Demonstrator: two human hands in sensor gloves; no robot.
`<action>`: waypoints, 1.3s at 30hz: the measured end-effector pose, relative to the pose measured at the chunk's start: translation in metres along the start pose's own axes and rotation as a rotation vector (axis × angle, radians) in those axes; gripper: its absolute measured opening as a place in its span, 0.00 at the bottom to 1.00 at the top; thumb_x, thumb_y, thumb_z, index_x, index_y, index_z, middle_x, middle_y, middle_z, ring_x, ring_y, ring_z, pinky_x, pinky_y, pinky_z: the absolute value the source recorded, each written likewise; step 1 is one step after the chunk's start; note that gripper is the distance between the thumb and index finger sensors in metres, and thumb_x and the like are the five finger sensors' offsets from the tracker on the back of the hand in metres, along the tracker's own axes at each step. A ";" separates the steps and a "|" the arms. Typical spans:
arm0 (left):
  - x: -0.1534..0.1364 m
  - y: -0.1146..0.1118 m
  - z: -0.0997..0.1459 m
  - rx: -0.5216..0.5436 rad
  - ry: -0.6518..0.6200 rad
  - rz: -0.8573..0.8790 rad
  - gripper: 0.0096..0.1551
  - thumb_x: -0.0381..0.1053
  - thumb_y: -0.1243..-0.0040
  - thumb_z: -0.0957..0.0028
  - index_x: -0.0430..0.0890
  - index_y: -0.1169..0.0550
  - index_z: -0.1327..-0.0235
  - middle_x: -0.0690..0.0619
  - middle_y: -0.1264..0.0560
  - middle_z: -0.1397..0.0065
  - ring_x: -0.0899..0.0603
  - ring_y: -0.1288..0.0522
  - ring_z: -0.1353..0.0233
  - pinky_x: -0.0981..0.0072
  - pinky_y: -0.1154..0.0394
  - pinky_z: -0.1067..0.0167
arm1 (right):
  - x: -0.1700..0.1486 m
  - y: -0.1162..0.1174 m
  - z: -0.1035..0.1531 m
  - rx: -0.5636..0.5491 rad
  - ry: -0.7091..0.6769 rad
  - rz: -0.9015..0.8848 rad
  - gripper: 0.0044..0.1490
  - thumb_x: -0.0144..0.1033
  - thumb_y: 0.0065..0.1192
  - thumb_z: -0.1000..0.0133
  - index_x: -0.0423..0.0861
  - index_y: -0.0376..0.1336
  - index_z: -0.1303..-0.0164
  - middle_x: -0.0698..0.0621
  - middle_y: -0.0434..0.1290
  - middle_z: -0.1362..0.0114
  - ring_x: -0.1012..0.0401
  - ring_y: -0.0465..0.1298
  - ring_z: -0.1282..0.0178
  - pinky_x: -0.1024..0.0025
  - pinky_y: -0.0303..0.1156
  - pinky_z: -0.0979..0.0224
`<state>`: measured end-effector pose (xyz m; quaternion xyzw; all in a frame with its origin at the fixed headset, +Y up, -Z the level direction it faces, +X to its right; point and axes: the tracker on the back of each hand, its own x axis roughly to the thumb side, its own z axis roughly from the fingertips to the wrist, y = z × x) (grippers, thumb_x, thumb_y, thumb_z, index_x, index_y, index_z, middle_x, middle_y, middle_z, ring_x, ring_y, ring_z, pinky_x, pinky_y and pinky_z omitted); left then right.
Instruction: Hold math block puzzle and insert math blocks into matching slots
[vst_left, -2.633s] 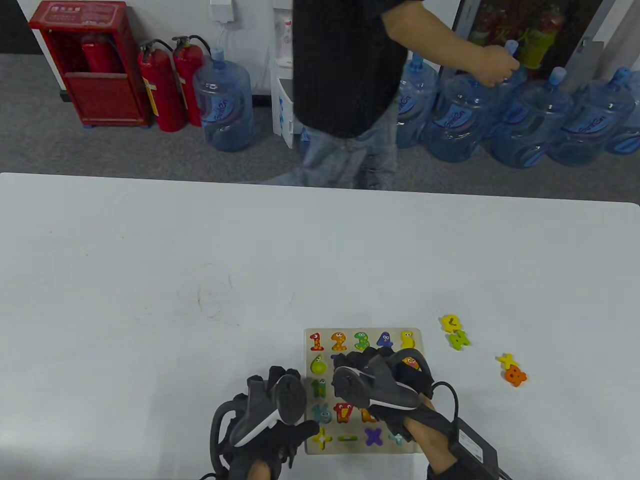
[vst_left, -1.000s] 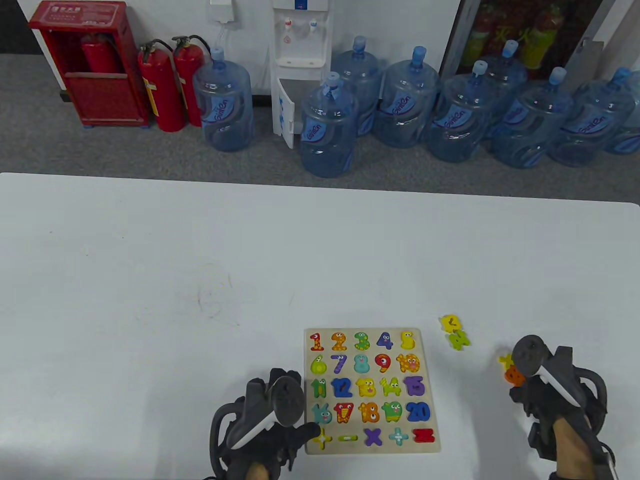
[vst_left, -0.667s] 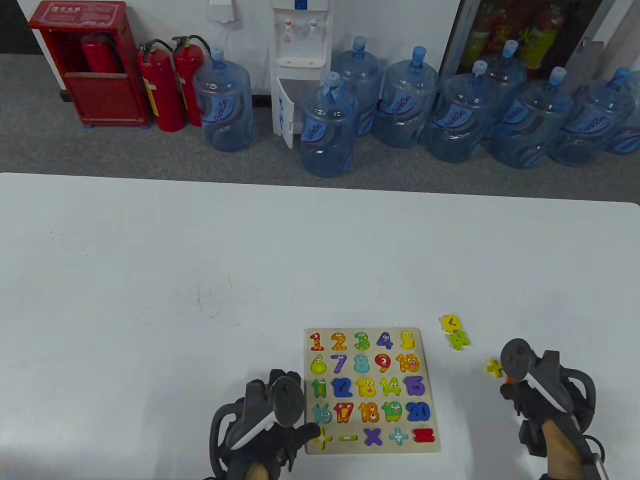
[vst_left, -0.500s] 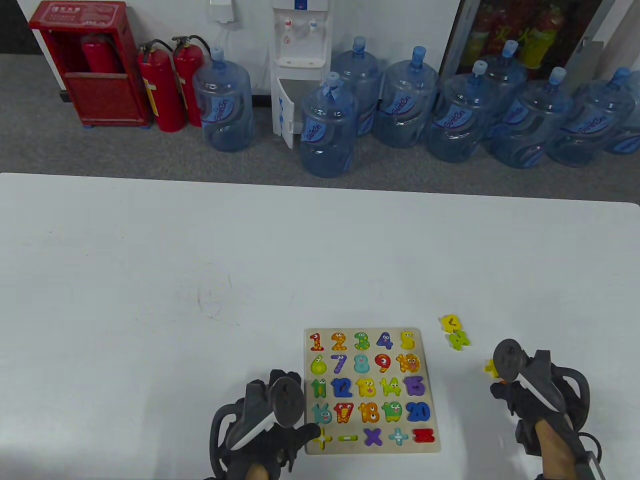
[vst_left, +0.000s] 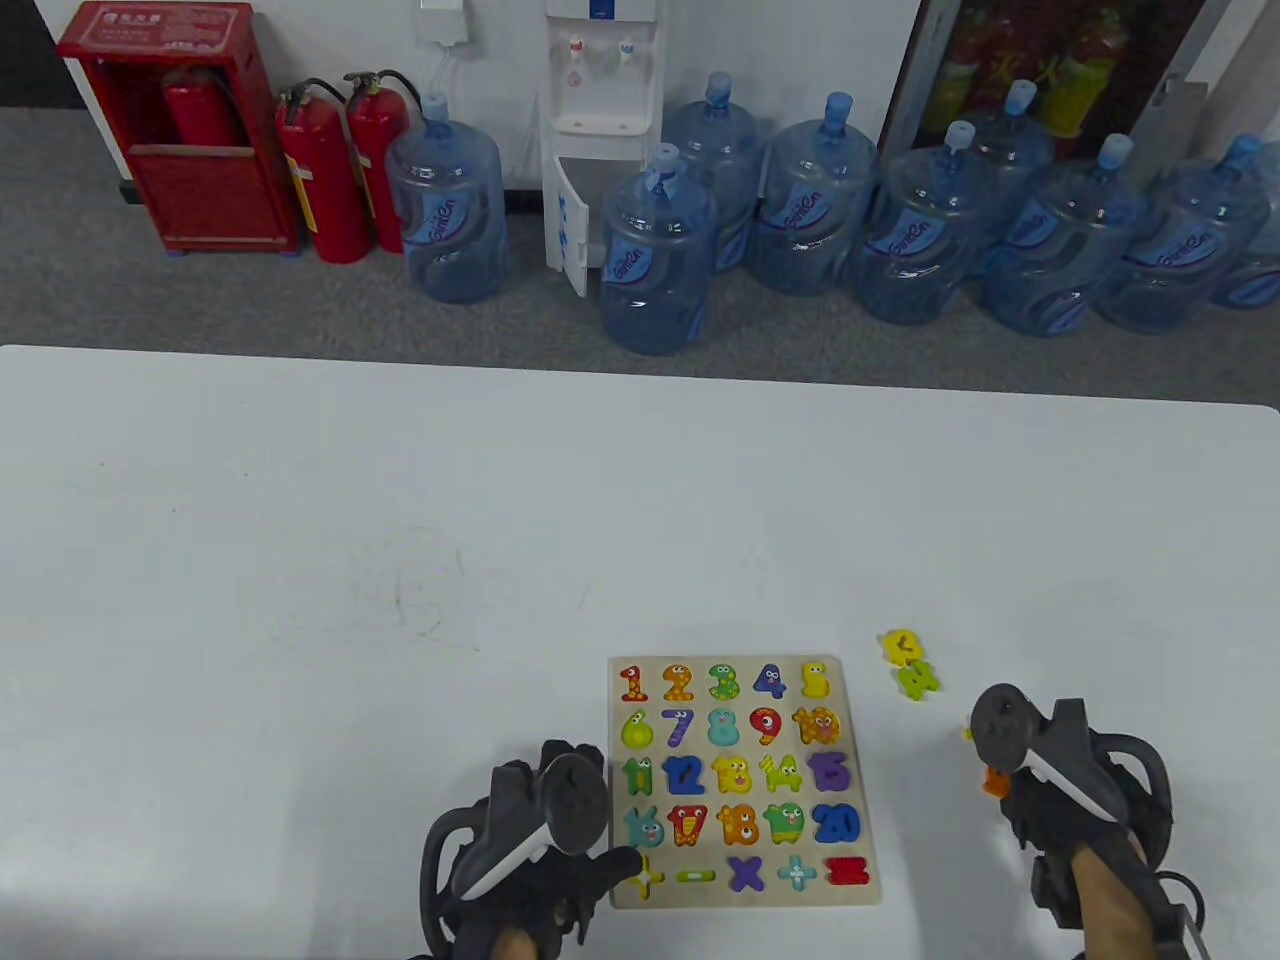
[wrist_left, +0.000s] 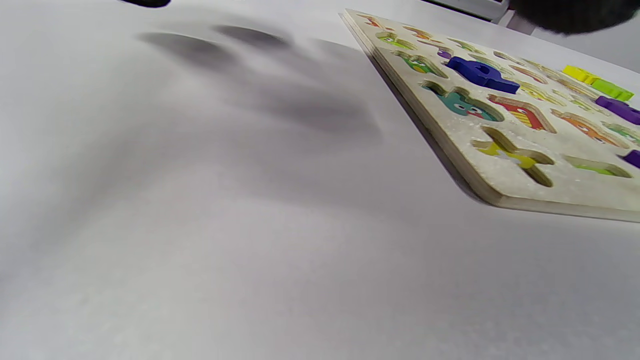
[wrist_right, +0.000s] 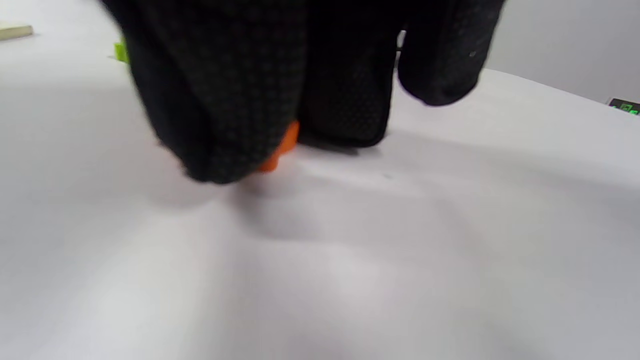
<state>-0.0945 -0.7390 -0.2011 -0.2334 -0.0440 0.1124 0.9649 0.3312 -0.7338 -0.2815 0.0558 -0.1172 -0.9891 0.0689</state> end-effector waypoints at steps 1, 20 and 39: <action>0.000 0.000 0.000 -0.001 0.000 0.003 0.56 0.73 0.48 0.63 0.55 0.53 0.23 0.53 0.58 0.18 0.28 0.54 0.18 0.28 0.44 0.27 | 0.000 0.001 -0.001 -0.018 -0.005 -0.008 0.44 0.34 0.78 0.71 0.59 0.63 0.42 0.54 0.71 0.34 0.59 0.78 0.41 0.59 0.73 0.33; 0.000 0.000 0.001 -0.010 -0.003 0.011 0.56 0.73 0.48 0.63 0.55 0.52 0.23 0.53 0.58 0.18 0.28 0.53 0.18 0.28 0.44 0.27 | 0.026 0.000 0.006 -0.118 -0.073 0.137 0.41 0.35 0.79 0.73 0.62 0.68 0.46 0.59 0.69 0.33 0.61 0.78 0.40 0.57 0.71 0.30; 0.001 0.000 0.001 -0.019 -0.009 0.015 0.56 0.73 0.48 0.62 0.55 0.53 0.23 0.53 0.58 0.18 0.28 0.53 0.18 0.29 0.44 0.27 | 0.044 -0.015 0.023 0.012 -0.283 -0.048 0.31 0.36 0.63 0.64 0.53 0.73 0.49 0.52 0.81 0.45 0.62 0.85 0.57 0.58 0.76 0.36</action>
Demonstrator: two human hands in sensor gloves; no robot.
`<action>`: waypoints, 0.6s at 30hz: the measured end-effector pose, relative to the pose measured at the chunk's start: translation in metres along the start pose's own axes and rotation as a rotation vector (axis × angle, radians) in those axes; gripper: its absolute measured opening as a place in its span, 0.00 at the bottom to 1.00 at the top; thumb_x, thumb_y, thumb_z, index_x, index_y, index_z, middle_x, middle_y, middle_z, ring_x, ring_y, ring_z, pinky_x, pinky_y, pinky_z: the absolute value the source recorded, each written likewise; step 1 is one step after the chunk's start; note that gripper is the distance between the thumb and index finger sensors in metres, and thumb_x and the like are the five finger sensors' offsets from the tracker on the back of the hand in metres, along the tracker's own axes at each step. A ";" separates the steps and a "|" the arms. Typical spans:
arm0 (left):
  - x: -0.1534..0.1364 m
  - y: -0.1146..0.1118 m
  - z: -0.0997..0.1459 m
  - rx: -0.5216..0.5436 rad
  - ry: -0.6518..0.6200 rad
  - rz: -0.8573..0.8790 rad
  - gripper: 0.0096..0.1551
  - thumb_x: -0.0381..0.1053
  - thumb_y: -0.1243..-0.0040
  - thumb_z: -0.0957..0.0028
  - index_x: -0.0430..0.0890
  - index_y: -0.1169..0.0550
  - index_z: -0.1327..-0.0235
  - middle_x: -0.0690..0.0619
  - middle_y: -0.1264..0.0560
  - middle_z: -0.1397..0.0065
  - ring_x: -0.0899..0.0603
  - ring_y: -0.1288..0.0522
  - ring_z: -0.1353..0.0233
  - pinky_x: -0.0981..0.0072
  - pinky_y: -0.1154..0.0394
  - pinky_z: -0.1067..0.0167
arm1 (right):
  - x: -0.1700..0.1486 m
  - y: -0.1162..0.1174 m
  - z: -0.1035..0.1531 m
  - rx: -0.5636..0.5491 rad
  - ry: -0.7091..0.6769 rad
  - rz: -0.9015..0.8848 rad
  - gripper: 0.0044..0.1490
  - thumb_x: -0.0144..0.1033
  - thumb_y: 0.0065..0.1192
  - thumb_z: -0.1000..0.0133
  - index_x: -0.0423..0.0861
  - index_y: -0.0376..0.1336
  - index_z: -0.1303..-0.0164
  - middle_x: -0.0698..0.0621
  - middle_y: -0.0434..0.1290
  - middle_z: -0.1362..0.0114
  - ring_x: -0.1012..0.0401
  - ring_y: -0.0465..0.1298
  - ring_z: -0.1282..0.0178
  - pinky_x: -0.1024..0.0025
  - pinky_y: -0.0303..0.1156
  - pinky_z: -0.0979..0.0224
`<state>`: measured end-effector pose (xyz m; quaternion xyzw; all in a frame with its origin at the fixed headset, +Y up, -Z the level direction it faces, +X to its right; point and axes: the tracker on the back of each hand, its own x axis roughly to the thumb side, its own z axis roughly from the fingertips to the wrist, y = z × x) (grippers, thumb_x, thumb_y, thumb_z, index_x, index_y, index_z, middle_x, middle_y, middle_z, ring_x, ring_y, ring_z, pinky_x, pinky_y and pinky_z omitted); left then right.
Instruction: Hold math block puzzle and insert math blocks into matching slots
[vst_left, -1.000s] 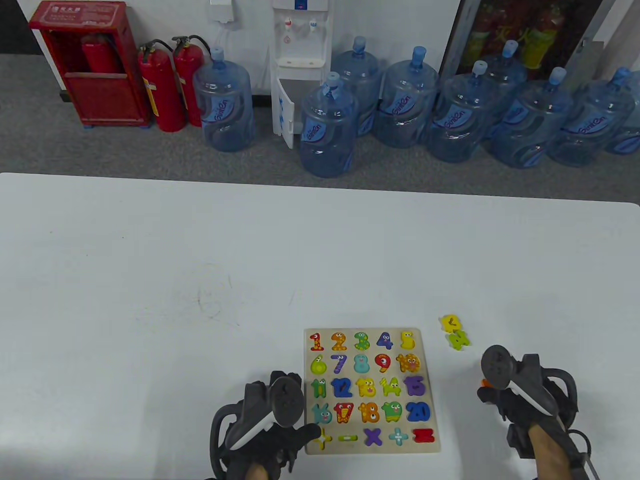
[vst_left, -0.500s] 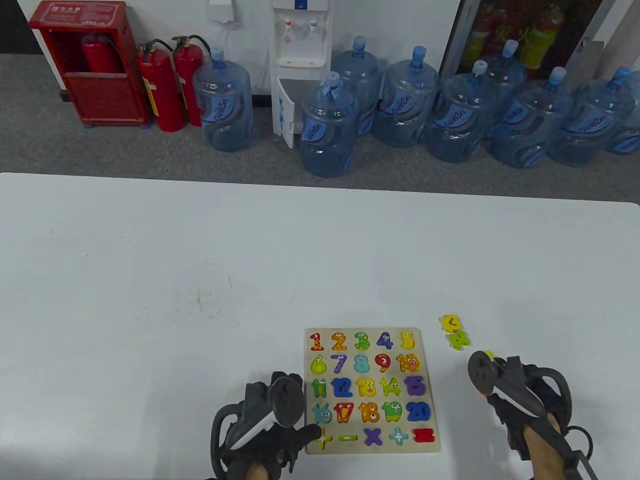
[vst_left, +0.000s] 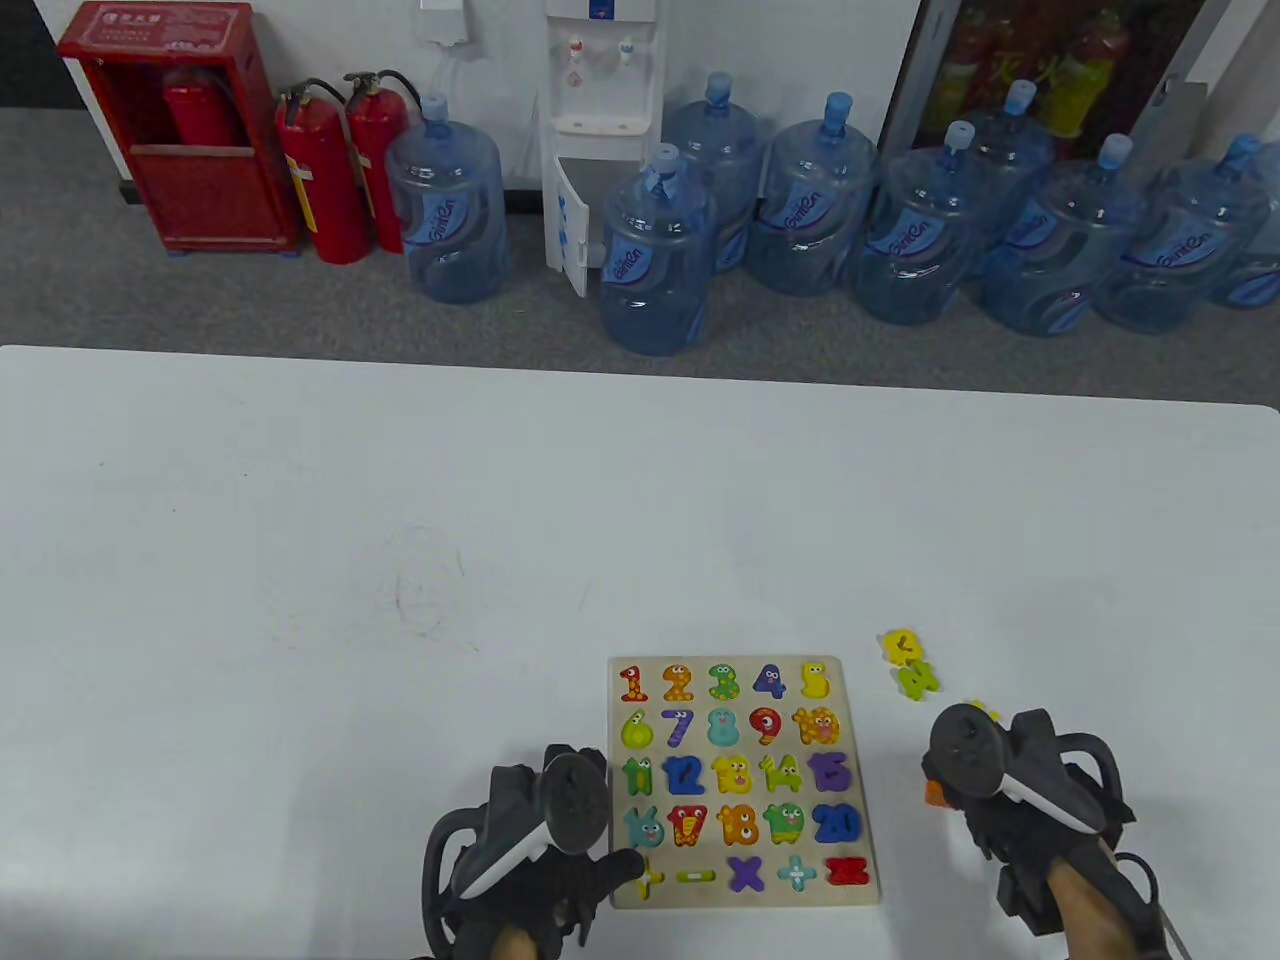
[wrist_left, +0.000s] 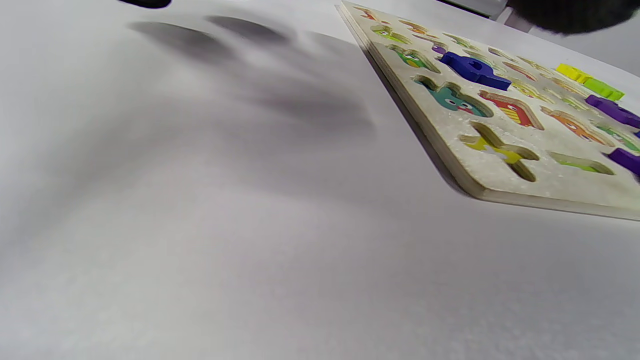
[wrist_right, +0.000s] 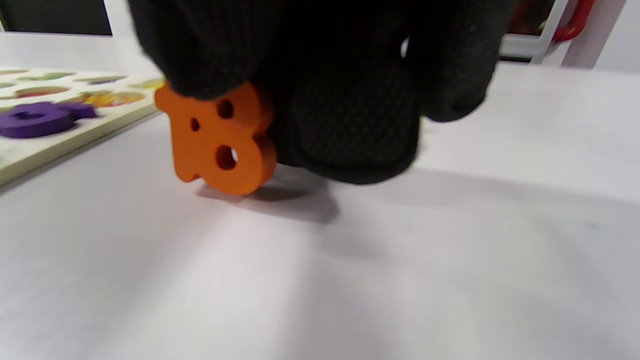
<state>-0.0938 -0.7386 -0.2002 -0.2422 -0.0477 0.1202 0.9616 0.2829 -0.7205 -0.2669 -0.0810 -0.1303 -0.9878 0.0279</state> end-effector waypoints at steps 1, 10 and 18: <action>0.000 0.000 0.000 0.000 0.001 -0.002 0.56 0.73 0.48 0.62 0.56 0.53 0.23 0.53 0.58 0.18 0.28 0.53 0.18 0.29 0.44 0.27 | 0.002 0.001 -0.001 0.037 -0.002 -0.004 0.30 0.36 0.62 0.64 0.53 0.73 0.49 0.52 0.81 0.46 0.62 0.85 0.58 0.58 0.77 0.36; 0.000 0.000 0.000 -0.003 -0.003 0.002 0.56 0.73 0.48 0.62 0.56 0.52 0.23 0.53 0.57 0.18 0.28 0.53 0.18 0.29 0.44 0.27 | 0.008 0.007 -0.005 -0.080 0.009 0.040 0.31 0.36 0.62 0.63 0.54 0.71 0.47 0.52 0.78 0.42 0.62 0.83 0.53 0.57 0.74 0.34; 0.000 0.000 0.000 0.001 -0.003 0.002 0.56 0.73 0.48 0.63 0.56 0.52 0.23 0.53 0.57 0.18 0.28 0.53 0.18 0.29 0.44 0.27 | 0.008 0.006 -0.002 -0.081 0.020 0.068 0.36 0.31 0.68 0.64 0.55 0.67 0.41 0.53 0.74 0.34 0.59 0.81 0.44 0.54 0.72 0.32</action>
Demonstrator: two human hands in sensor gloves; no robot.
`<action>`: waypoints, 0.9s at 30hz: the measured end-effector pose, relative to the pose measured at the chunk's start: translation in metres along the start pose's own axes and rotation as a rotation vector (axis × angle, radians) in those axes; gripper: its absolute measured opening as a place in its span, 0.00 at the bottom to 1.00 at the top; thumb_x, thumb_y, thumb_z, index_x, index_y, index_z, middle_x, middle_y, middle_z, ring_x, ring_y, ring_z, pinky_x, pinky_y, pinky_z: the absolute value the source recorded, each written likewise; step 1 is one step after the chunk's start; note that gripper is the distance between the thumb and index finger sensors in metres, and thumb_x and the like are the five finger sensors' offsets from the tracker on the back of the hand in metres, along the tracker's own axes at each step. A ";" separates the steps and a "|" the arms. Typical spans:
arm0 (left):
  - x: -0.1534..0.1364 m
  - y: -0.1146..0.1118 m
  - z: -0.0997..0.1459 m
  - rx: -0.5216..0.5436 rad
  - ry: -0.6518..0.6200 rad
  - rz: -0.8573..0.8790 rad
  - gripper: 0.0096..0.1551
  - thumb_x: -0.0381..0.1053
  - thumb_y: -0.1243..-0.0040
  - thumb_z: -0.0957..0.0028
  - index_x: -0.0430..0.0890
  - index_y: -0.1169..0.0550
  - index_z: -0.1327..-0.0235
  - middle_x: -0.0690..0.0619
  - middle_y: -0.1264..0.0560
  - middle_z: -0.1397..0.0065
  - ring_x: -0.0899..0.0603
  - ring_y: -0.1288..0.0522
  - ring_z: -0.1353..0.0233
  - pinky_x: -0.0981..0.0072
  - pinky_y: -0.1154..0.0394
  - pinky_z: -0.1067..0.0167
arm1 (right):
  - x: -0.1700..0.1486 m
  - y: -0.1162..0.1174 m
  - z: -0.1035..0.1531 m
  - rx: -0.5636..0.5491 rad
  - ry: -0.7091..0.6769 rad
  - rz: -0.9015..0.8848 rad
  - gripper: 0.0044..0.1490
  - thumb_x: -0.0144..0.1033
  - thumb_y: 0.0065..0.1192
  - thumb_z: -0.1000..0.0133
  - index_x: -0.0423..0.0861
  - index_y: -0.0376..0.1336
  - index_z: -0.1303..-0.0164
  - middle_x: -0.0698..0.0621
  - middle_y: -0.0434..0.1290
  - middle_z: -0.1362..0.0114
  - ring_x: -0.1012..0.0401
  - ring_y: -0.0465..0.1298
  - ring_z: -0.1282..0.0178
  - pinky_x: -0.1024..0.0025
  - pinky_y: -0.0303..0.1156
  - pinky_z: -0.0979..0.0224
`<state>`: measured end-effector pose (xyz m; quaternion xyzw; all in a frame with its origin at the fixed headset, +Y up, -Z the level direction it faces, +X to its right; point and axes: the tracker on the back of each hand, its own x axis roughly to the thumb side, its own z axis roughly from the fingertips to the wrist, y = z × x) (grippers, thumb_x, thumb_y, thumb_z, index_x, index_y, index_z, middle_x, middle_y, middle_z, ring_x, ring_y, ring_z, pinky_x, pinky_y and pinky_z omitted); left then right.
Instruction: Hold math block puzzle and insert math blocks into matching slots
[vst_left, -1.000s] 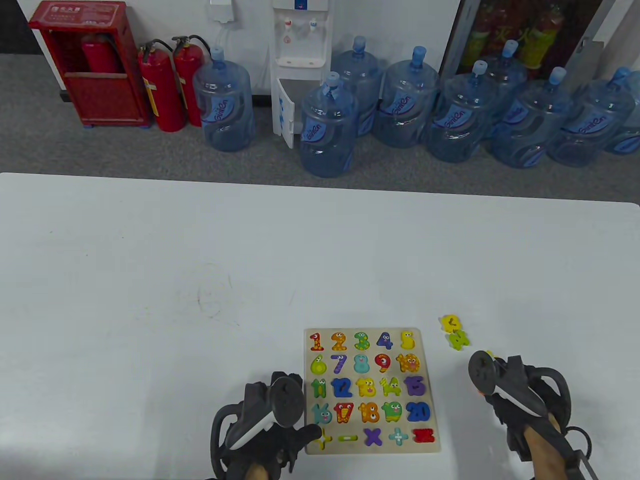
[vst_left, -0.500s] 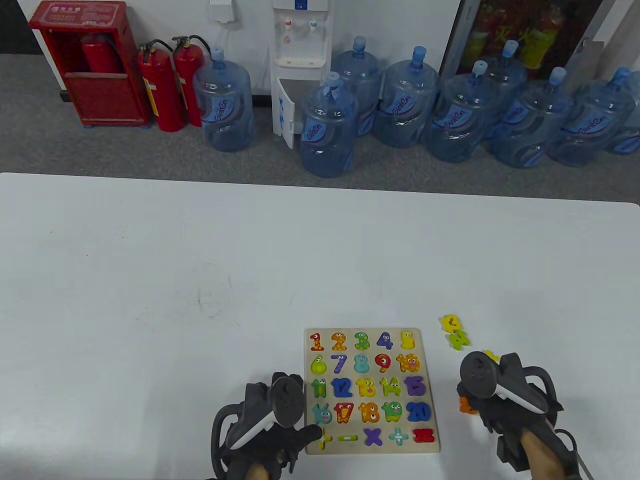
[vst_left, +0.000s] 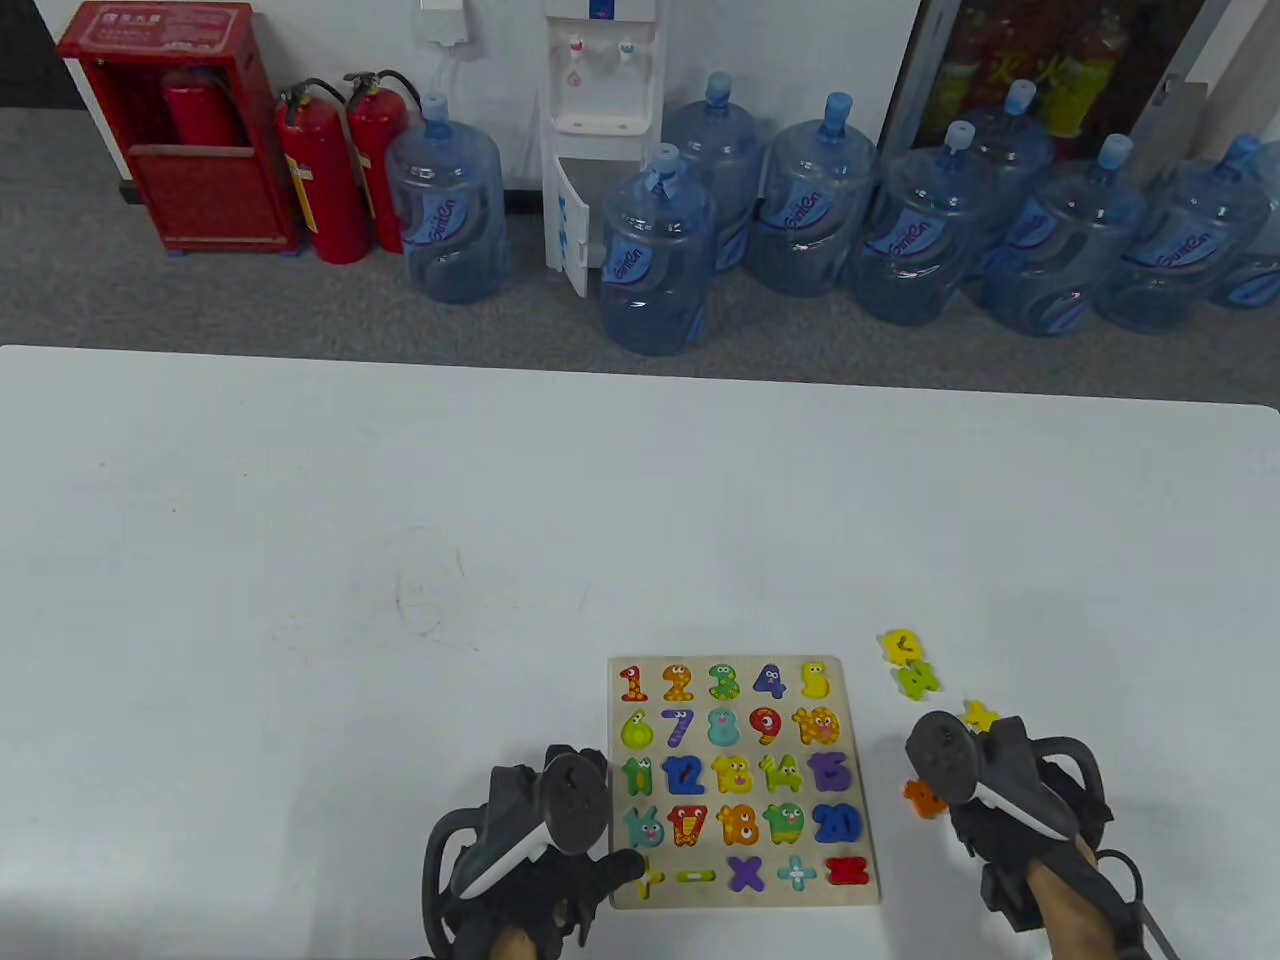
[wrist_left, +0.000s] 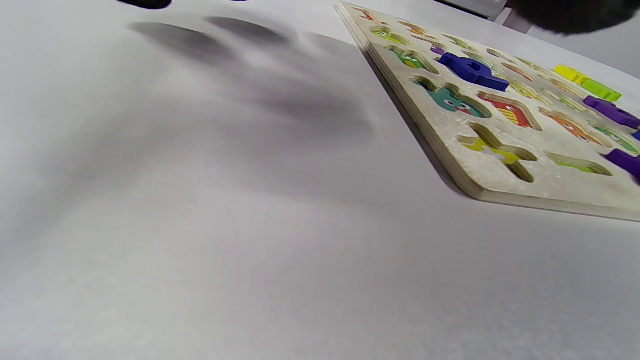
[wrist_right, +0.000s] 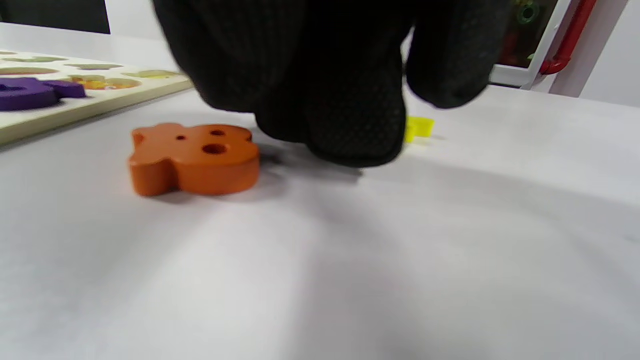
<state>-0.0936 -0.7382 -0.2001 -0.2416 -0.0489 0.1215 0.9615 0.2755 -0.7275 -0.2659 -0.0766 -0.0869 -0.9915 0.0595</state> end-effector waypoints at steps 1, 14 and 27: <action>0.000 0.000 0.000 0.000 0.000 -0.001 0.56 0.73 0.48 0.63 0.56 0.52 0.23 0.53 0.57 0.18 0.28 0.53 0.18 0.29 0.44 0.27 | 0.000 0.000 0.001 0.012 -0.015 0.002 0.42 0.32 0.72 0.66 0.57 0.64 0.38 0.54 0.70 0.31 0.58 0.78 0.39 0.54 0.71 0.30; 0.000 0.001 0.000 0.003 -0.001 0.002 0.56 0.73 0.48 0.63 0.56 0.52 0.23 0.54 0.57 0.18 0.29 0.52 0.18 0.29 0.43 0.27 | 0.016 0.007 -0.007 -0.092 -0.082 -0.019 0.41 0.38 0.76 0.71 0.56 0.68 0.42 0.54 0.73 0.35 0.60 0.79 0.45 0.56 0.72 0.31; -0.001 0.001 0.000 -0.003 0.008 0.005 0.56 0.73 0.48 0.63 0.56 0.52 0.23 0.53 0.57 0.17 0.29 0.52 0.18 0.29 0.43 0.27 | 0.108 -0.019 0.020 -0.279 -0.383 -0.131 0.41 0.43 0.76 0.72 0.52 0.70 0.44 0.51 0.77 0.38 0.60 0.82 0.50 0.54 0.74 0.33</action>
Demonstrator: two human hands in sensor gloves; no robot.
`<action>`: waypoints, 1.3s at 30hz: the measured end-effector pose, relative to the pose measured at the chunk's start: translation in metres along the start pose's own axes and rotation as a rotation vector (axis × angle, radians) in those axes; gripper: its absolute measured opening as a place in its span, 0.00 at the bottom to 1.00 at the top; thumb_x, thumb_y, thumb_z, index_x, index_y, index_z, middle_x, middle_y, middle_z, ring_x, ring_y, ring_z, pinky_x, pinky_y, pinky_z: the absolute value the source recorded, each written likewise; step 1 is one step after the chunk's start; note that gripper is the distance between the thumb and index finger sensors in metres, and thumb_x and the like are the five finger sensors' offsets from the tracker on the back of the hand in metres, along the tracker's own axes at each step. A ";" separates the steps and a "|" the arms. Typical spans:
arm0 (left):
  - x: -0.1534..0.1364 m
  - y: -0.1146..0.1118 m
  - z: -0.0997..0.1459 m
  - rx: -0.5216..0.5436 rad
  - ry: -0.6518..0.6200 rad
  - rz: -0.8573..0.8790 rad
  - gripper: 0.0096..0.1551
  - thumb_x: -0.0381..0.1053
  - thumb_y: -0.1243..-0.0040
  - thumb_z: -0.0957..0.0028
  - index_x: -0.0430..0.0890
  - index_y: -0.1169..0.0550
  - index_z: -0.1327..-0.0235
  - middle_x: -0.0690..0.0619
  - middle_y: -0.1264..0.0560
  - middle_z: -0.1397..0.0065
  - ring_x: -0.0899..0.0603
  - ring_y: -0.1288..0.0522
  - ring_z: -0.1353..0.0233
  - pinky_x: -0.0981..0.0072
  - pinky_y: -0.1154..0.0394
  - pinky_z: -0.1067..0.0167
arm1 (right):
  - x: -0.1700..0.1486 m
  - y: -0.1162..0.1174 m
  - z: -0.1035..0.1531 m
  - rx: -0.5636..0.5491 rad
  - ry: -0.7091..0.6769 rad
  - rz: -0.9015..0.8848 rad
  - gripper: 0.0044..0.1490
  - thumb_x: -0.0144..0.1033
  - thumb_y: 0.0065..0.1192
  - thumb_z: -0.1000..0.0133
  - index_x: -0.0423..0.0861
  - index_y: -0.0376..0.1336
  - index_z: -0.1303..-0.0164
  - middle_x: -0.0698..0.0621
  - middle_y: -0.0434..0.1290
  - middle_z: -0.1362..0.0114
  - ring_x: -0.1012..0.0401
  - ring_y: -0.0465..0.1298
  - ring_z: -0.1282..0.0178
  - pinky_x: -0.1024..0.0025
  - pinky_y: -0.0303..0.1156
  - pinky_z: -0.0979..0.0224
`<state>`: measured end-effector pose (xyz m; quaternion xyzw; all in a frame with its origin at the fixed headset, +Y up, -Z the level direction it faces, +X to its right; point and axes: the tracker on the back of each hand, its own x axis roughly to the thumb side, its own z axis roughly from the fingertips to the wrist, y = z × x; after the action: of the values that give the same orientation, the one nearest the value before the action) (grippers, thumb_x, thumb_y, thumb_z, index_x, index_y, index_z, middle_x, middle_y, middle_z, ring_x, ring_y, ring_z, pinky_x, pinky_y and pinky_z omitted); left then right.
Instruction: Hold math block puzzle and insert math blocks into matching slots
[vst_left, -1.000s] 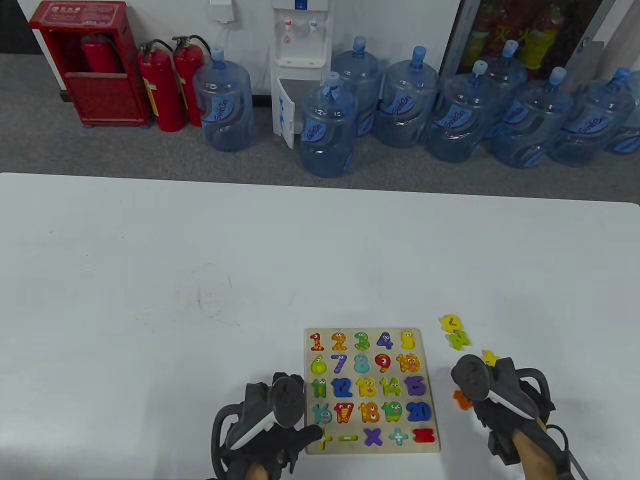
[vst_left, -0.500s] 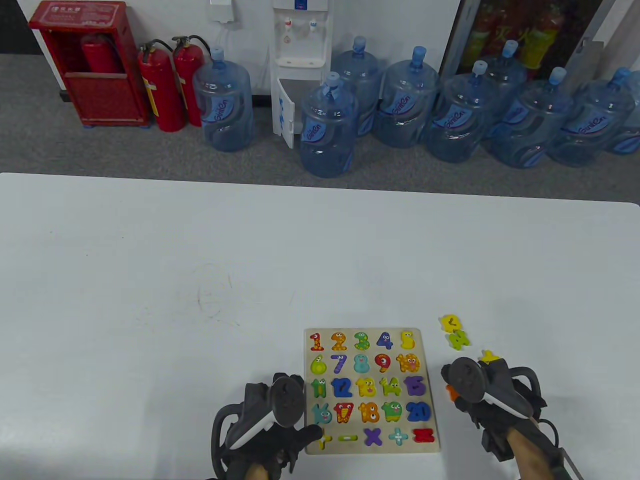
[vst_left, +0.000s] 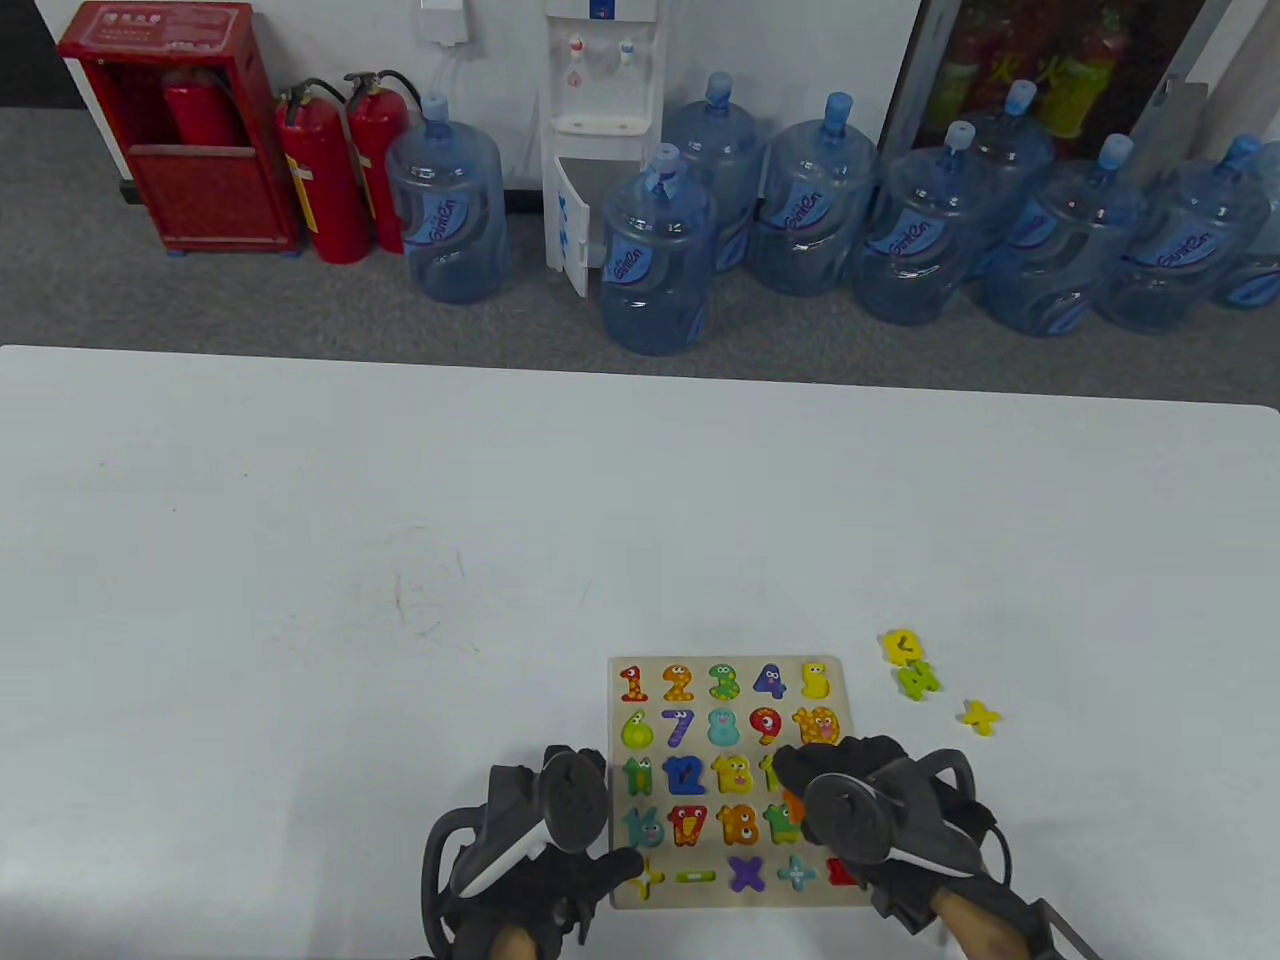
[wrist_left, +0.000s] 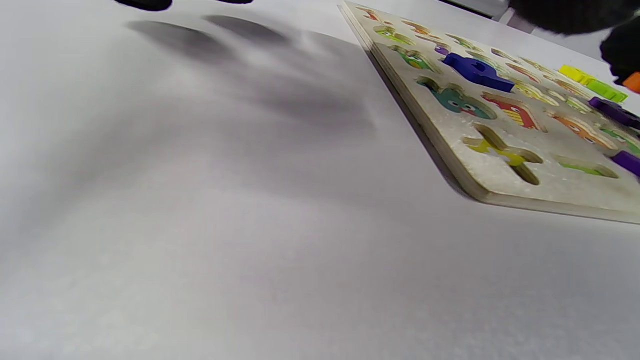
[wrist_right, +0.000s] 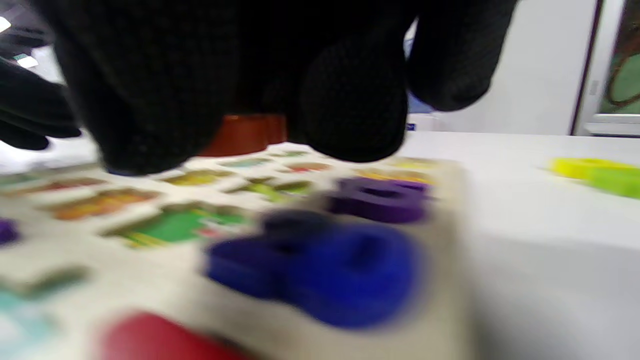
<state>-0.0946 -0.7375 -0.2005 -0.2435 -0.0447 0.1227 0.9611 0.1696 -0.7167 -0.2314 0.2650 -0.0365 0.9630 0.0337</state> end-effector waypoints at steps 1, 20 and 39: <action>0.000 0.000 0.000 0.001 0.001 0.000 0.56 0.73 0.48 0.62 0.56 0.52 0.23 0.53 0.57 0.17 0.29 0.52 0.18 0.29 0.43 0.27 | 0.006 0.000 -0.002 -0.002 -0.018 -0.015 0.41 0.43 0.76 0.72 0.52 0.70 0.44 0.51 0.77 0.38 0.60 0.82 0.50 0.54 0.74 0.33; 0.000 0.000 0.000 0.000 0.003 -0.004 0.56 0.73 0.48 0.62 0.55 0.52 0.23 0.53 0.57 0.17 0.28 0.52 0.18 0.29 0.43 0.27 | 0.044 0.020 -0.020 0.104 -0.045 0.088 0.40 0.45 0.73 0.70 0.52 0.70 0.43 0.50 0.76 0.37 0.58 0.81 0.49 0.54 0.73 0.34; 0.001 0.000 0.000 0.003 -0.007 -0.004 0.56 0.73 0.48 0.63 0.55 0.52 0.23 0.53 0.57 0.17 0.28 0.52 0.18 0.29 0.43 0.27 | -0.074 -0.010 -0.002 -0.035 0.380 0.274 0.52 0.37 0.73 0.66 0.56 0.54 0.30 0.53 0.58 0.22 0.54 0.67 0.24 0.49 0.64 0.23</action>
<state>-0.0933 -0.7377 -0.2004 -0.2414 -0.0483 0.1216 0.9616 0.2329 -0.7102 -0.2703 0.0708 -0.0818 0.9904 -0.0866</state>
